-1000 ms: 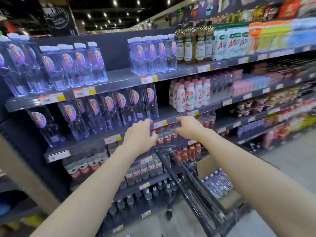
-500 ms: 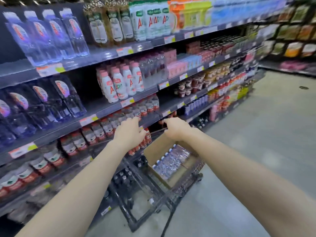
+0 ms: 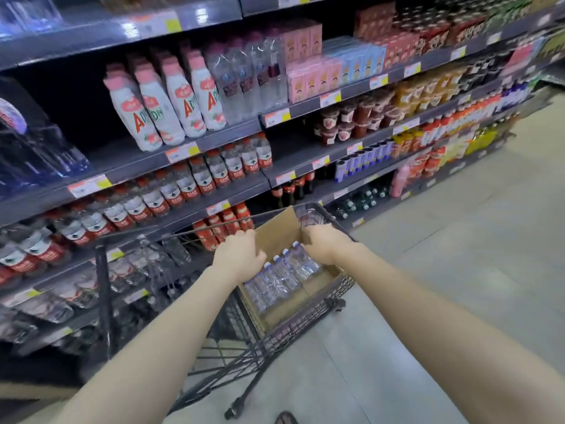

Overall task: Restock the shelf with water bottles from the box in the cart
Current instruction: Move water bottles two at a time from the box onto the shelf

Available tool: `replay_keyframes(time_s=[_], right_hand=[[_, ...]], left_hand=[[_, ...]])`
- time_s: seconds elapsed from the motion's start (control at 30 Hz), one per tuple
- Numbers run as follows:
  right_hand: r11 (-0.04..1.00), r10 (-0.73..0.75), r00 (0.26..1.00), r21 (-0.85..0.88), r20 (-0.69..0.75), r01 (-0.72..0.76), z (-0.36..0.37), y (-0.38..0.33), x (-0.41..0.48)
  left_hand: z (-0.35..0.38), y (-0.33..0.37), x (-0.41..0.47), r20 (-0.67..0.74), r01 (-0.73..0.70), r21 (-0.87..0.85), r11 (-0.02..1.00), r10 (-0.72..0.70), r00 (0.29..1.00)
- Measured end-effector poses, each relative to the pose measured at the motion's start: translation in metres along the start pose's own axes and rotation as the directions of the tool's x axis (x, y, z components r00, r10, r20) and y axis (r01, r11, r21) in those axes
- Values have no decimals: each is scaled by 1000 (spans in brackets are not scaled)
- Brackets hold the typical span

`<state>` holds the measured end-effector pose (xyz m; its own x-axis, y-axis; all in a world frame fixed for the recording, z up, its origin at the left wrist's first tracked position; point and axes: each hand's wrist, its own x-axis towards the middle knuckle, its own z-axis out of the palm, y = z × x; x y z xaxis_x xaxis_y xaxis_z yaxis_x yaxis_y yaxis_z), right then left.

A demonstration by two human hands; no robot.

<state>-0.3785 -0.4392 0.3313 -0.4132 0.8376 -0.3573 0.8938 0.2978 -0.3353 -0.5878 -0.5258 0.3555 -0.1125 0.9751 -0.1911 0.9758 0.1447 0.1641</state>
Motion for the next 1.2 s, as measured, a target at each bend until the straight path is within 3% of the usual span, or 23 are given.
replay_keyframes(time_s=[0.33, 0.7, 0.83, 1.03, 1.13, 1.2], right_hand=[[999, 30, 987, -24, 161, -27, 36, 43, 143], [998, -10, 934, -59, 358, 33, 69, 65, 268], [1000, -9, 911, -2, 413, 11, 103, 78, 315], [999, -7, 860, -30, 510, 26, 156, 90, 366], [1000, -10, 852, -8, 523, 17, 182, 97, 388], [1000, -7, 851, -3, 526, 10, 197, 103, 400]], left_hand=[[85, -24, 125, 189, 206, -101, 973, -184, 964], [160, -29, 215, 395, 433, -191, 881, -334, 856], [200, -30, 237, 464, 555, -247, 795, -406, 788], [262, -35, 259, 574, 763, -323, 560, -525, 628], [288, -35, 268, 602, 791, -356, 497, -525, 601], [304, -35, 271, 591, 785, -355, 507, -529, 609]])
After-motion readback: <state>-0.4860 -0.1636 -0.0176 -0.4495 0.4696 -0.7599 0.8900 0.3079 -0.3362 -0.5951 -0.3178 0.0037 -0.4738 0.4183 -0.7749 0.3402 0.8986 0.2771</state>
